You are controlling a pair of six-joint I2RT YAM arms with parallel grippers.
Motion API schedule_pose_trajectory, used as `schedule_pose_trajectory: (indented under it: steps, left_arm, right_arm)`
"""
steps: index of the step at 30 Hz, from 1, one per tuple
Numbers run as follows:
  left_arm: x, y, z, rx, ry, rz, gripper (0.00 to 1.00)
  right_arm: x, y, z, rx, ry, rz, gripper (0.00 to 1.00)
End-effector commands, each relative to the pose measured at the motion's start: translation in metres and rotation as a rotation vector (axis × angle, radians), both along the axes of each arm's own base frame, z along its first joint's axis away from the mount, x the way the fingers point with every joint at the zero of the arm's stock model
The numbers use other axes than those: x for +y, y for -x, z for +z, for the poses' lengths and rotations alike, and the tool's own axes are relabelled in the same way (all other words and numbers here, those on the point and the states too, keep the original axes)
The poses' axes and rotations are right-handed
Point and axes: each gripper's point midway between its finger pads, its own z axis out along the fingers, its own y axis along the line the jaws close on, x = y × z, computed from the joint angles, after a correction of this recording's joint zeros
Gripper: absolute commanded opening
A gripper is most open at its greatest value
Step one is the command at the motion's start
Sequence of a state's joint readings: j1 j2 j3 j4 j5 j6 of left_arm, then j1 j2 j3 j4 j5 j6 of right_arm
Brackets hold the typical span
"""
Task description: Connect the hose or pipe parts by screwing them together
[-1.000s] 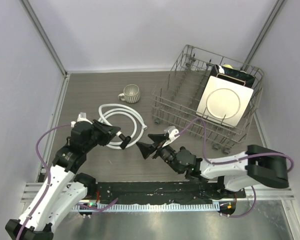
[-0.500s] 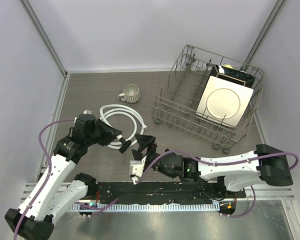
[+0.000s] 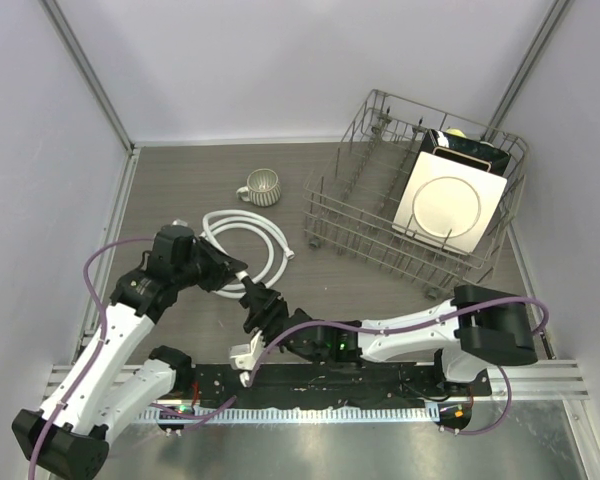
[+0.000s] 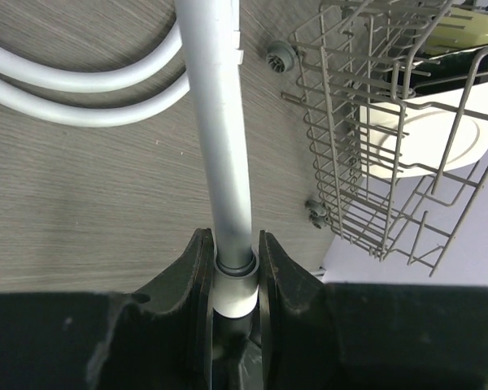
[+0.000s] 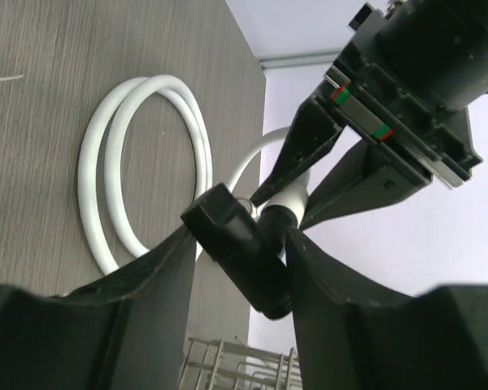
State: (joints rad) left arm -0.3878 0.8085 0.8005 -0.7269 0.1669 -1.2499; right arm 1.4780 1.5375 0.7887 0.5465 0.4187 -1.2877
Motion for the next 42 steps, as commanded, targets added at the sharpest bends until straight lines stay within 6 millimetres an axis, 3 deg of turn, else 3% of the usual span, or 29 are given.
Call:
schedule_pose_trajectory:
  steps: [1, 2, 4, 5, 6, 7, 8, 10, 12, 16, 17, 18, 25, 29, 32, 35, 36, 38, 42]
  left_arm:
    - [-0.014, -0.005, 0.030, -0.094, 0.116, -0.029, 0.00]
    - [-0.015, -0.005, 0.037, -0.123, 0.141, -0.024, 0.00]
    - [-0.015, -0.006, 0.037, -0.141, 0.165, -0.007, 0.00]
    - [-0.016, -0.009, 0.052, -0.202, 0.206, 0.000, 0.00]
    - [-0.015, -0.010, 0.055, -0.227, 0.218, 0.014, 0.00]
    - [-0.014, -0.011, 0.051, -0.231, 0.227, 0.022, 0.00]
    - [-0.016, -0.015, 0.061, -0.281, 0.256, 0.024, 0.00]
    - [-0.020, -0.015, 0.061, -0.291, 0.314, 0.029, 0.00]
    - [-0.022, -0.018, 0.080, -0.359, 0.400, 0.042, 0.00]
    - [-0.015, -0.017, 0.090, -0.428, 0.433, 0.077, 0.00]
    - [-0.012, -0.018, 0.085, -0.419, 0.419, 0.098, 0.00]
    - [-0.010, -0.018, 0.083, -0.417, 0.413, 0.107, 0.00]
    - [0.003, -0.013, 0.068, -0.388, 0.307, 0.139, 0.02]
    - [0.013, -0.010, 0.053, -0.343, 0.204, 0.155, 0.19]
    - [0.021, -0.009, 0.040, -0.304, 0.112, 0.156, 0.32]
    - [0.026, -0.007, 0.030, -0.279, 0.033, 0.140, 0.54]
    - [0.027, -0.007, 0.029, -0.280, 0.022, 0.135, 0.71]
    - [0.024, -0.009, 0.028, -0.297, 0.002, 0.105, 0.85]
    - [0.022, -0.012, 0.019, -0.285, -0.012, 0.085, 0.89]
  right_arm:
    - [0.011, -0.012, 0.039, 0.100, -0.286, -0.104, 0.41]
    - [0.010, -0.016, 0.036, 0.126, -0.318, -0.131, 0.30]
    - [0.003, -0.023, 0.049, 0.224, -0.517, -0.192, 0.22]
    - [-0.008, -0.031, 0.043, 0.264, -0.589, -0.266, 0.14]
    - [-0.014, -0.038, 0.052, 0.311, -0.703, -0.288, 0.10]
    - [-0.016, -0.041, 0.046, 0.439, -0.811, -0.302, 0.08]
    - [-0.016, -0.041, 0.042, 0.501, -0.843, -0.284, 0.05]
    - [-0.013, -0.042, 0.039, 0.630, -0.928, -0.263, 0.04]
    - [-0.008, -0.039, 0.037, 0.799, -1.058, -0.245, 0.01]
    - [-0.007, -0.040, 0.038, 0.996, -1.262, -0.222, 0.01]
    - [-0.011, -0.039, 0.033, 1.021, -1.291, -0.211, 0.01]
    - [-0.014, -0.038, 0.047, 1.039, -1.367, -0.156, 0.01]
    - [-0.040, -0.048, 0.054, 0.951, -1.421, -0.179, 0.01]
    - [-0.059, -0.055, 0.056, 0.941, -1.451, -0.211, 0.01]
    - [-0.077, -0.057, 0.044, 0.949, -1.460, -0.256, 0.01]
    - [-0.098, -0.058, 0.035, 0.982, -1.502, -0.299, 0.01]
    - [-0.108, -0.059, 0.027, 0.984, -1.508, -0.332, 0.01]
    - [-0.118, -0.056, 0.016, 1.023, -1.517, -0.339, 0.01]
    - [-0.130, -0.049, 0.017, 1.115, -1.598, -0.283, 0.01]
